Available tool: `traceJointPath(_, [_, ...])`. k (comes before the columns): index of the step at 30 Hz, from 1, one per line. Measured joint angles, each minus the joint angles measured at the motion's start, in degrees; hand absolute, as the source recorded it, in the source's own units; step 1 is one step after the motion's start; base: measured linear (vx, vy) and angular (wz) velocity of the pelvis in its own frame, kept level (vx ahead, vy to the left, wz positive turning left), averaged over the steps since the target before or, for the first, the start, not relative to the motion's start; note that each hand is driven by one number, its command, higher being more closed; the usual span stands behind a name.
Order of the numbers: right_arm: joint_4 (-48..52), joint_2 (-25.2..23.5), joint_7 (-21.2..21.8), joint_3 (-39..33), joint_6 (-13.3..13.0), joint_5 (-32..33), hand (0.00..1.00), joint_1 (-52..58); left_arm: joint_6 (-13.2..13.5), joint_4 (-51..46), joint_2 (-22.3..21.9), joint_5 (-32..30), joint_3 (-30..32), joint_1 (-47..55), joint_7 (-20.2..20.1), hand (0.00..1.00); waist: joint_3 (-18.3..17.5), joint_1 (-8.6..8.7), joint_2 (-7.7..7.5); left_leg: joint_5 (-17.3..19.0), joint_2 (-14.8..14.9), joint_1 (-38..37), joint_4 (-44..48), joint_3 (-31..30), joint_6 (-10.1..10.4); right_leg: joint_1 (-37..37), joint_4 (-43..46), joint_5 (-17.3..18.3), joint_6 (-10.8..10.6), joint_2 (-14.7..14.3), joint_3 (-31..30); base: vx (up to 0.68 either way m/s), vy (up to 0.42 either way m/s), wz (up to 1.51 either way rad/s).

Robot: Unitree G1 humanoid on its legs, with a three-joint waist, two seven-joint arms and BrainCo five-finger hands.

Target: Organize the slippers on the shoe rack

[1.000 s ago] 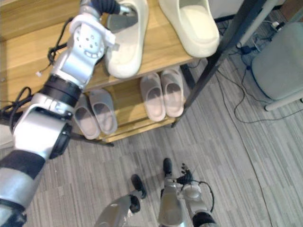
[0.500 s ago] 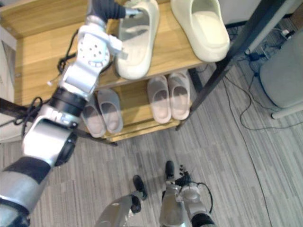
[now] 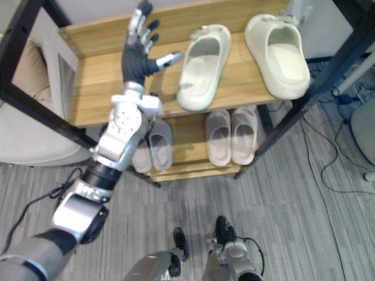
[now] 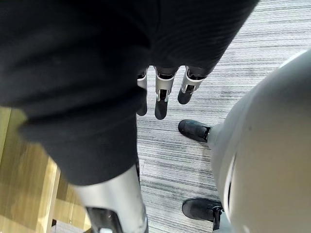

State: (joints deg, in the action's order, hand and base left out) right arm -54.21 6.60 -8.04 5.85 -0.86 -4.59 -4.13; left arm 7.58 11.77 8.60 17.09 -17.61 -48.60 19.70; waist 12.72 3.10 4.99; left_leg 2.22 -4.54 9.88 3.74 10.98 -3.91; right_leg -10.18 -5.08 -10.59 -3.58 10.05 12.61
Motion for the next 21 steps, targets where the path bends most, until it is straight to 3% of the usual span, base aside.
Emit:
traceJointPath(5, [-0.81, -0.04, -0.39, 1.3, 0.56, -0.03, 0.0, -0.09, 0.29, -0.05, -2.35, 3.37, -2.76, 2.54, -1.54, 0.0, -1.43, -0.08, 0.01, -0.84, -0.27, -0.51, -1.16, -0.62, -0.03, 0.3, 0.0, 0.03, -0.06, 0.25, 0.77, 0.03, -0.005, 0.06])
traceJointPath(21, [-1.72, 0.16, -1.67, 2.39, 1.3, -0.05, 0.0, -0.55, 0.59, 2.79, -6.12, 3.1, -7.95, 7.74, -3.84, 0.0, -3.13, 0.05, -0.19, -4.04, -0.13, -4.93, -7.94, -1.22, 0.97, 1.82, -0.31, 0.16, 0.05, -0.45, 1.86, 0.02, -0.011, 0.01])
